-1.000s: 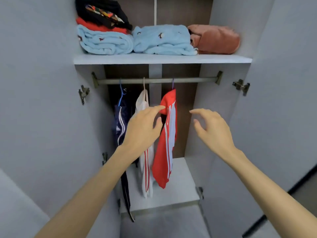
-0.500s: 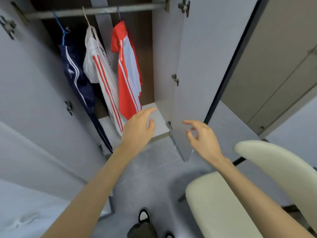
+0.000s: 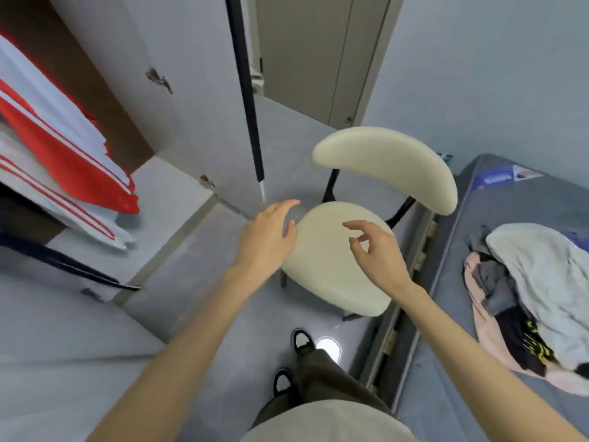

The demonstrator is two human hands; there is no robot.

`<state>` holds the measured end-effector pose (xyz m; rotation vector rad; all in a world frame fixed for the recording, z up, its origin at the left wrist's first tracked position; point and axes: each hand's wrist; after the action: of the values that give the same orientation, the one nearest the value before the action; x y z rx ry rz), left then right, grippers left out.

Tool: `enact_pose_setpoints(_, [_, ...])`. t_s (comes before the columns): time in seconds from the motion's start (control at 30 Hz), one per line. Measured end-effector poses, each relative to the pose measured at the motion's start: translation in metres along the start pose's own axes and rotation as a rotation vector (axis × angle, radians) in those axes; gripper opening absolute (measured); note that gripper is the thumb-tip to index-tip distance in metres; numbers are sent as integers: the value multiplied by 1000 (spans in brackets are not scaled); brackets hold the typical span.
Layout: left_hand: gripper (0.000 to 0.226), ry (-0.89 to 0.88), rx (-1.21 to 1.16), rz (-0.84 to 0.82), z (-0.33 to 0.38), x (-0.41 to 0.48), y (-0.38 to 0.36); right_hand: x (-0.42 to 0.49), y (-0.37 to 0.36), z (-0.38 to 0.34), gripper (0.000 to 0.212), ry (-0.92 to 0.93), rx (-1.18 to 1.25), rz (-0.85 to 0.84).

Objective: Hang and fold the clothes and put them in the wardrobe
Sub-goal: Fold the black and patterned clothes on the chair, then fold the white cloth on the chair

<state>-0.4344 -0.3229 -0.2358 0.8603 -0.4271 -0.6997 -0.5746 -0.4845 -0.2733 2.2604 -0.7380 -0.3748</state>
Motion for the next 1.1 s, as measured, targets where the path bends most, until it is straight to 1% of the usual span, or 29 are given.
enact_pose_setpoints(0.23, [42, -134, -75, -232, 71, -4, -87, -76, 49, 86, 35, -320, 42, 184])
enact_pose_setpoints(0.37, [42, -219, -53, -348, 111, 6, -137, -104, 76, 139, 35, -449, 91, 292])
enact_pose_setpoints(0.5, [41, -301, -66, -465, 154, 28, -189, -112, 105, 200, 33, -568, 117, 393])
enact_pose_setpoints(0.63, [42, -372, -36, -539, 196, 62, -245, -99, 134, 271, 35, -674, 126, 470])
enact_pose_setpoints(0.73, [41, -384, -37, -587, 225, 93, -289, -81, 155, 324, 35, -750, 122, 474])
enact_pose_setpoints(0.87, [42, -370, -61, -650, 251, 129, -347, -50, 176, 390, 37, -826, 61, 423])
enact_pose_setpoints(1.1, [44, -315, -71, -763, 257, 163, -447, 1, 187, 495, 41, -935, 66, 356])
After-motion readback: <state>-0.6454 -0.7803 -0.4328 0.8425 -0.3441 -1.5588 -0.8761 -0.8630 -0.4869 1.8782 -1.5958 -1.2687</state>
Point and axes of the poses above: each hand's wrist, its own x-axis towards the middle knuckle, its own y-axis out of the back of the hand, z = x × y, and after that the axes turned 3 degrees about -y, right-handed
